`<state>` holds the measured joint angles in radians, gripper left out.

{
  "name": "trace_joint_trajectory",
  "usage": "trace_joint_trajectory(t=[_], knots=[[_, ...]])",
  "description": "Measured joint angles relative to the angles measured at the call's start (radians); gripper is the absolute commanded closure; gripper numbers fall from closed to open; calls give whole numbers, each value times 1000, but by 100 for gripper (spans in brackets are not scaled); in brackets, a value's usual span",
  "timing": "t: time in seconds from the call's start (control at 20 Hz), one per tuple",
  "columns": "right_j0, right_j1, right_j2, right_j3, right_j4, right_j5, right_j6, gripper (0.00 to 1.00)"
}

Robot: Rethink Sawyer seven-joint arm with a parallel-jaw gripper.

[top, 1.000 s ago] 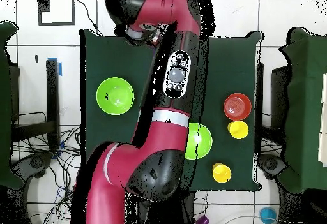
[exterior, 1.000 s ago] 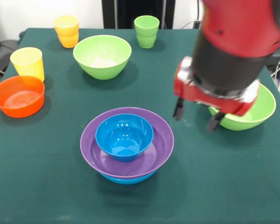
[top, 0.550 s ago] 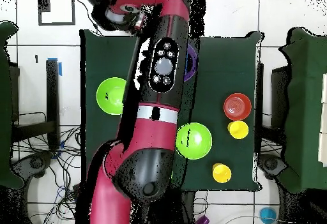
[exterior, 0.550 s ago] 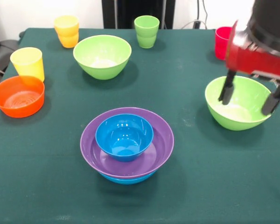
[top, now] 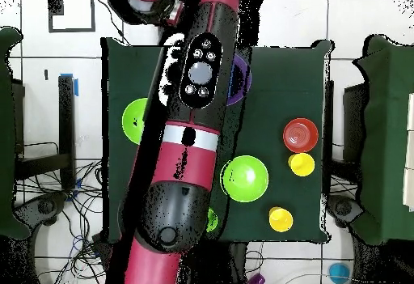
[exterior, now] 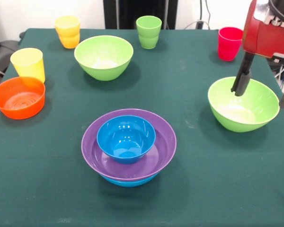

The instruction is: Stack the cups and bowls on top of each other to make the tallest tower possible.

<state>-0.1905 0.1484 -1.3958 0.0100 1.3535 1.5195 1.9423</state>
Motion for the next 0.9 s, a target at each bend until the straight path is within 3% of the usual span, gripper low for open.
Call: trace_joint_trajectory(t=[0.55, 0.9], knots=[[-12, 32, -252, -1, 225, 0, 0, 0], [-4, 65, -353, 3, 301, 0, 0, 0]])
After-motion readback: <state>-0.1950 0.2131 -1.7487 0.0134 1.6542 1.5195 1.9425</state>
